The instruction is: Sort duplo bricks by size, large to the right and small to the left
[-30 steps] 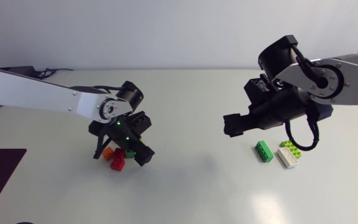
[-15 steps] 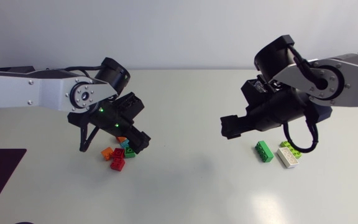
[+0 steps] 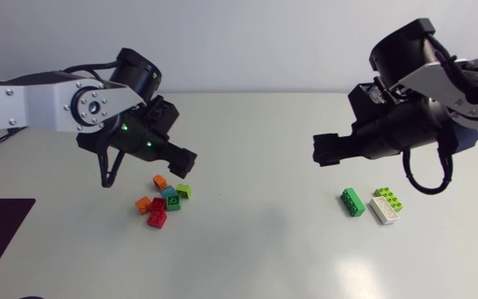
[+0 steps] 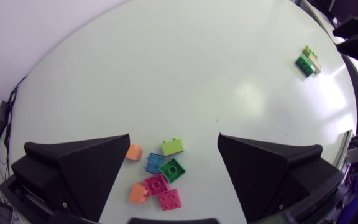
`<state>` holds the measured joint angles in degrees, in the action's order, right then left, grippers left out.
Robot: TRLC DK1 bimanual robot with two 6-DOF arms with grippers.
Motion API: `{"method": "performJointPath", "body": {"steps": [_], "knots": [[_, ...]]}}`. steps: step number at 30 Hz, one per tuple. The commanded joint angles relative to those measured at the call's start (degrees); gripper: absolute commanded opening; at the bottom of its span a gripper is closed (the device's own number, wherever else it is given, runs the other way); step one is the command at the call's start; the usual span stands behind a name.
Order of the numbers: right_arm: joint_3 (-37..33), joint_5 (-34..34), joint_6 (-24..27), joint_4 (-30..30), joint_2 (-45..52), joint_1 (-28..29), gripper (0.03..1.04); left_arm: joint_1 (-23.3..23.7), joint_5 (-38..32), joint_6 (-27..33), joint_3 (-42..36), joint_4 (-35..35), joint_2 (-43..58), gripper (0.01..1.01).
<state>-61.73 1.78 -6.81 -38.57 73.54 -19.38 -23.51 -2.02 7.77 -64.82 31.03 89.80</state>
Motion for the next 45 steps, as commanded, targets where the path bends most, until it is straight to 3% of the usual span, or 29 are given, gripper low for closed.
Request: {"method": "performJointPath", "body": {"steps": [1,5,14,21,37,45], "knots": [[-1.5,0.3,-2.6,-1.1,-0.9,1.3,1.0,2.1,-1.4,-2.8,-1.1,0.1,-1.8,0.984],[-2.9,0.7,-4.5,-2.2,-1.3,2.7,1.0,3.4,-8.3,-3.9,0.4,-1.6,-4.5,0.984],[-5.0,6.3,-5.9,-6.9,-7.6,2.8,1.0,3.8,-16.5,-5.2,2.7,-1.7,-13.5,0.984],[-5.1,7.0,-6.3,-9.9,-15.0,4.3,1.0,6.0,-20.6,-5.8,5.3,-1.1,-21.9,0.984],[3.8,13.5,-5.1,-8.3,-36.1,4.2,1.0,7.4,-22.2,-4.2,15.1,-1.8,-44.6,0.984],[10.5,15.2,-3.7,-8.3,-45.6,5.2,1.0,11.4,-22.2,-1.6,22.5,-3.3,-56.3,0.984]]}}
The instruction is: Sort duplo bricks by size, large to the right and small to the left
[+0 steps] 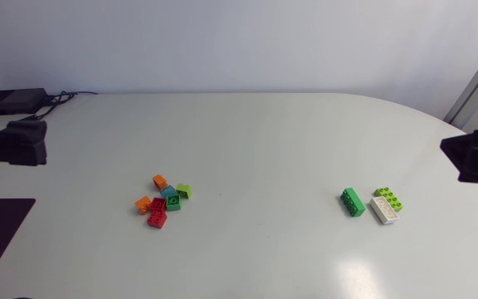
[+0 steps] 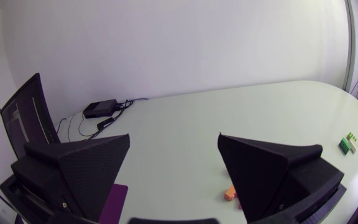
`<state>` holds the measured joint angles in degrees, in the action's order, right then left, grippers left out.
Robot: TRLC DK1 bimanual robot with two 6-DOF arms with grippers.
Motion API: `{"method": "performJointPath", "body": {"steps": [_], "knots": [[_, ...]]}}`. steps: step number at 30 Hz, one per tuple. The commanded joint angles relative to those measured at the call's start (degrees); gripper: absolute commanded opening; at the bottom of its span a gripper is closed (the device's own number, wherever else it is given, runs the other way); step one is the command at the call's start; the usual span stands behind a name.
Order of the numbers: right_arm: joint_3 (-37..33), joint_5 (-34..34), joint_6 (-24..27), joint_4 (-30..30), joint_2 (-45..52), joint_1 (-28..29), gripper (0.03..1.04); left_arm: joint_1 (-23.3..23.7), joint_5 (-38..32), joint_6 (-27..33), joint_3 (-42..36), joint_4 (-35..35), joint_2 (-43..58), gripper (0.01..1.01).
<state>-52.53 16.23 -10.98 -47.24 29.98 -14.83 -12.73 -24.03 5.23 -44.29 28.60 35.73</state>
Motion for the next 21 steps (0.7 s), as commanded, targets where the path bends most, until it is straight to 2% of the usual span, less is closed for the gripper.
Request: {"method": "performJointPath", "body": {"steps": [1,6,13,19,21], "knots": [[1.4,0.8,0.6,0.1,-2.7,0.9,1.0,0.7,-0.2,1.0,2.5,-0.8,-3.5,0.984],[2.1,0.7,1.3,-1.5,-6.9,2.2,1.0,1.7,-0.2,1.4,4.0,-0.5,-7.9,0.984],[4.6,0.7,5.6,-2.4,-15.8,3.2,1.0,1.8,0.0,2.4,7.8,-0.7,-15.6,0.984],[12.4,0.6,13.0,3.7,-27.0,5.8,1.0,1.6,4.7,4.3,13.4,-3.2,-23.4,0.984],[14.8,0.6,13.9,4.5,-29.1,6.2,1.0,1.4,5.3,4.3,15.3,-3.4,-25.9,0.984]]}}
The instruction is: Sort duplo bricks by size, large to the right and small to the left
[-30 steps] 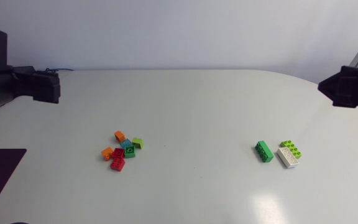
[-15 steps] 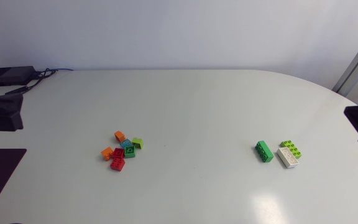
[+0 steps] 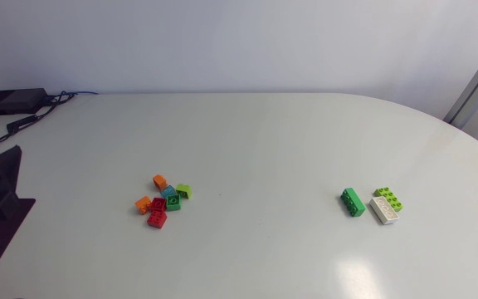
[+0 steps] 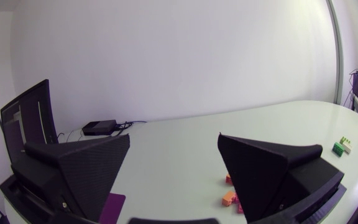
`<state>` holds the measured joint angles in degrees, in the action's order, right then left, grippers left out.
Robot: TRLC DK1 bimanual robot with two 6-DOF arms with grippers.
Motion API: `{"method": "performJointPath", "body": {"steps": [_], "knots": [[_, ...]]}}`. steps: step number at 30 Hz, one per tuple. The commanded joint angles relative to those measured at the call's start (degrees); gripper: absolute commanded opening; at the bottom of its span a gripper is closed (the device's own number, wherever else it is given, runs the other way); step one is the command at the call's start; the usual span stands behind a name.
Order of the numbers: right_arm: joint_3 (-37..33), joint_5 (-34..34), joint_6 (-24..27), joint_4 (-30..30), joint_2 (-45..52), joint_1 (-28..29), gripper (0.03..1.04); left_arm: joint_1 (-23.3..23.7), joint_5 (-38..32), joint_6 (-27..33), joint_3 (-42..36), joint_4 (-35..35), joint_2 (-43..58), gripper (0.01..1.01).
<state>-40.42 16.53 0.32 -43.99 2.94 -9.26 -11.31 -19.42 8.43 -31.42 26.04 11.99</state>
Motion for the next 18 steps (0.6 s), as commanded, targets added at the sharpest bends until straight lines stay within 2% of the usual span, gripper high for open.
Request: {"method": "performJointPath", "body": {"steps": [1,9,16,18], "knots": [[3.7,0.3,2.6,1.6,-3.1,0.6,1.0,0.0,1.0,1.2,3.3,-0.9,-3.2,0.984],[6.9,-0.3,2.7,2.8,-3.5,1.1,1.0,1.5,1.0,4.2,7.7,-0.6,-10.1,0.984],[10.2,-1.5,2.8,8.7,-3.3,0.6,1.0,1.4,1.1,6.5,11.2,-3.1,-11.8,0.984],[11.6,-1.5,4.3,10.9,-3.4,0.5,1.0,0.8,1.3,6.5,12.7,-4.6,-12.5,0.984]]}}
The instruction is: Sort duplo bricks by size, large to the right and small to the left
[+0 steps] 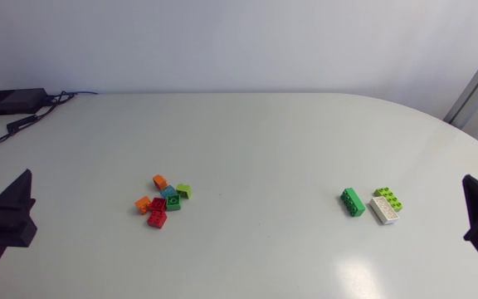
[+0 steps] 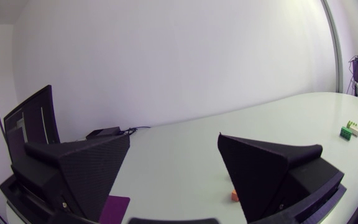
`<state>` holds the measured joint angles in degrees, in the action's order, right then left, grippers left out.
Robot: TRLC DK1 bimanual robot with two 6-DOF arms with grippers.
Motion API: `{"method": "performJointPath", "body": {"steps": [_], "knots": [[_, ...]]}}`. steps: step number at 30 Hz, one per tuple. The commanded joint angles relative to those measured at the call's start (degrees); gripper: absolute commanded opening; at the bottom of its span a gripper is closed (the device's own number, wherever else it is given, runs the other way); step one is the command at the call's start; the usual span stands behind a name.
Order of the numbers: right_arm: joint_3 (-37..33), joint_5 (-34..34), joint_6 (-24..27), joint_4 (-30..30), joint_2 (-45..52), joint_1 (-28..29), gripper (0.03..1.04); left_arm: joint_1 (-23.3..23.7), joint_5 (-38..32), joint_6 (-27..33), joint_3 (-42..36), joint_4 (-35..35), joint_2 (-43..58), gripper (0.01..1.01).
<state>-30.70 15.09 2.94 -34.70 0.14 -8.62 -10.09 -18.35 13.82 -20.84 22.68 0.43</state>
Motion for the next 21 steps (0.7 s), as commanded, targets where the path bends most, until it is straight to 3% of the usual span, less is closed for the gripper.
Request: {"method": "performJointPath", "body": {"steps": [1,5,21], "knots": [[2.5,-0.1,2.0,2.4,-0.6,-0.2,1.0,-1.1,0.3,1.2,3.1,-2.4,-1.0,0.984],[5.8,-0.1,3.6,6.4,-0.6,0.0,1.0,-3.3,0.5,2.6,6.7,-7.1,-0.9,0.984],[19.1,-8.1,0.1,21.6,-0.3,4.6,1.0,3.9,10.1,-6.2,14.3,-15.4,-0.7,0.984]]}}
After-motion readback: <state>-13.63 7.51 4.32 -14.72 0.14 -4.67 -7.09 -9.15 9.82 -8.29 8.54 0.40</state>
